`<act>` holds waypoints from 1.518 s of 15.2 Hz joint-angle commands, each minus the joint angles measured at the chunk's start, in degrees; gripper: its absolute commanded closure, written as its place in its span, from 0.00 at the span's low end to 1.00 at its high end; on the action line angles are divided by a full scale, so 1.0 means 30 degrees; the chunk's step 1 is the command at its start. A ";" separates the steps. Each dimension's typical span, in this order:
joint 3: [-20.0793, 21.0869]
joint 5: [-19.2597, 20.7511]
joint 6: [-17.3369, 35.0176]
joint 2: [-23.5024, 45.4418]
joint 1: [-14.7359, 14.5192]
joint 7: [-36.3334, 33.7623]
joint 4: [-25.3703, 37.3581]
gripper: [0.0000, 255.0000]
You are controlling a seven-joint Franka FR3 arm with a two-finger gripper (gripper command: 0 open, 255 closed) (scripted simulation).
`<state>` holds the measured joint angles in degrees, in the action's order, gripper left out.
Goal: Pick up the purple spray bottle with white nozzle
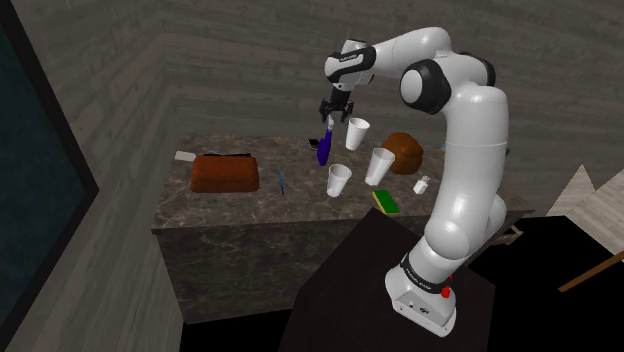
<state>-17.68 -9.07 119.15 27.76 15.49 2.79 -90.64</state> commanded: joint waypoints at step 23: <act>-0.0042 0.0066 -0.0578 -0.0124 0.0011 -0.0063 0.0474 1.00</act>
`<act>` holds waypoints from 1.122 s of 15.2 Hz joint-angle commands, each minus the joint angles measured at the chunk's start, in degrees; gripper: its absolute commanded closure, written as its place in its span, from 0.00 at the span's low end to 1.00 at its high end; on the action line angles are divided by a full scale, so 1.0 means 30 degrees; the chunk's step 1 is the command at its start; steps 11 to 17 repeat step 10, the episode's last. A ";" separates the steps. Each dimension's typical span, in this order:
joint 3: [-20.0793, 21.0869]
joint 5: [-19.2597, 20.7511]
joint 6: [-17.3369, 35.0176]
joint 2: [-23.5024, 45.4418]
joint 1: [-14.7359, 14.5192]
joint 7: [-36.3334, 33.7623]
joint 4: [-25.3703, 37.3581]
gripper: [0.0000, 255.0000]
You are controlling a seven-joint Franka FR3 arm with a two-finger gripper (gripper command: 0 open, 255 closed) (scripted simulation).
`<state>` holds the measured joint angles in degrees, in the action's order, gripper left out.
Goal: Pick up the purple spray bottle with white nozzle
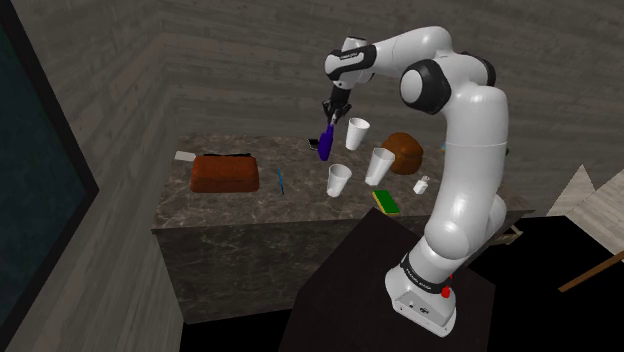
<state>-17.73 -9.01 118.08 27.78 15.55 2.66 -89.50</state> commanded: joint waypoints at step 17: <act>-0.0147 0.0278 -0.2039 -0.0688 -0.0010 -0.0175 0.1381 1.00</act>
